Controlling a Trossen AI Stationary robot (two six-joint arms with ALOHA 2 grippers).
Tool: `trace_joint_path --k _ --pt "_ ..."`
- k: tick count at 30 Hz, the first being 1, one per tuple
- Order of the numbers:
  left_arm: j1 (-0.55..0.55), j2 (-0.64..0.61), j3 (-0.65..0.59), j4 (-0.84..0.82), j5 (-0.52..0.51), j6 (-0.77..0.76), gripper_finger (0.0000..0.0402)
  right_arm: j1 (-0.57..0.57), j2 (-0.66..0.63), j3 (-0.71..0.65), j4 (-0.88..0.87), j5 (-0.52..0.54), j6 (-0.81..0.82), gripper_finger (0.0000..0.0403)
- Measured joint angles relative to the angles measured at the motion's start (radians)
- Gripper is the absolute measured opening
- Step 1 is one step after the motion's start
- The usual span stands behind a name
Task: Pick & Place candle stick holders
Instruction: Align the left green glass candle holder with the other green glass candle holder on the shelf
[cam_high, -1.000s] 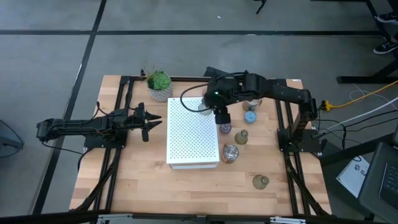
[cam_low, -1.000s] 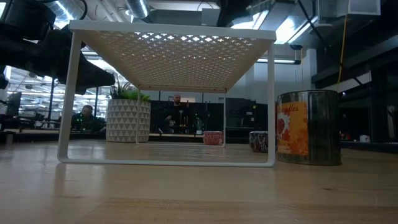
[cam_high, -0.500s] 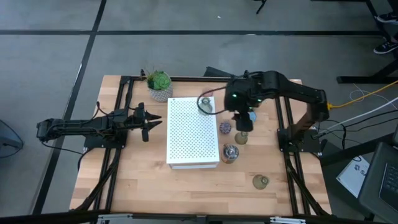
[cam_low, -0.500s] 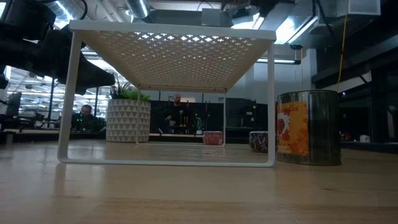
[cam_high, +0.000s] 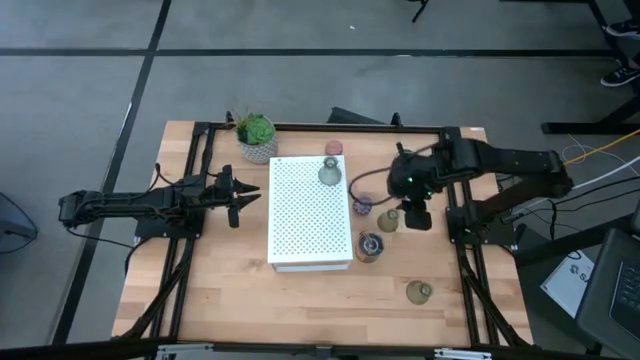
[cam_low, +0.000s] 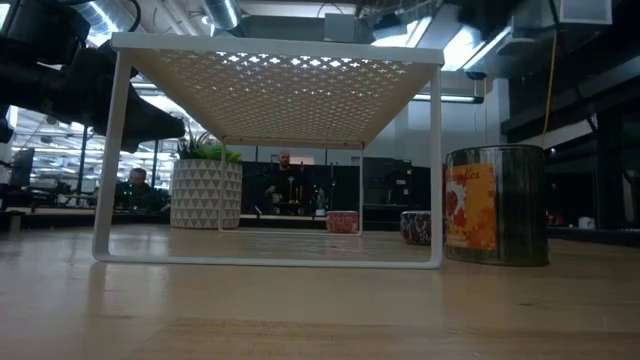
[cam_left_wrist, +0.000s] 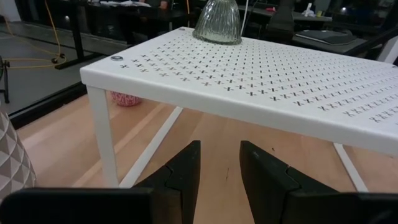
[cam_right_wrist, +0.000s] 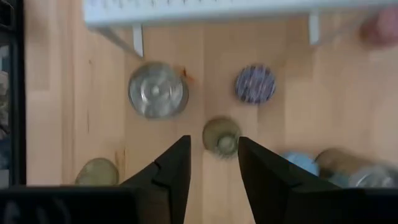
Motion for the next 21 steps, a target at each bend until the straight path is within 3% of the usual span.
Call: trace_joint_path --k 10,21 --pt "0.0 0.0 0.0 0.001 0.0 0.0 0.0107 0.117 -0.164 -0.349 0.087 0.0 0.286 0.0134" --pt "0.0 0.0 0.0 0.001 0.0 0.0 0.0107 0.255 -0.166 -0.418 0.176 0.016 0.412 0.0134"
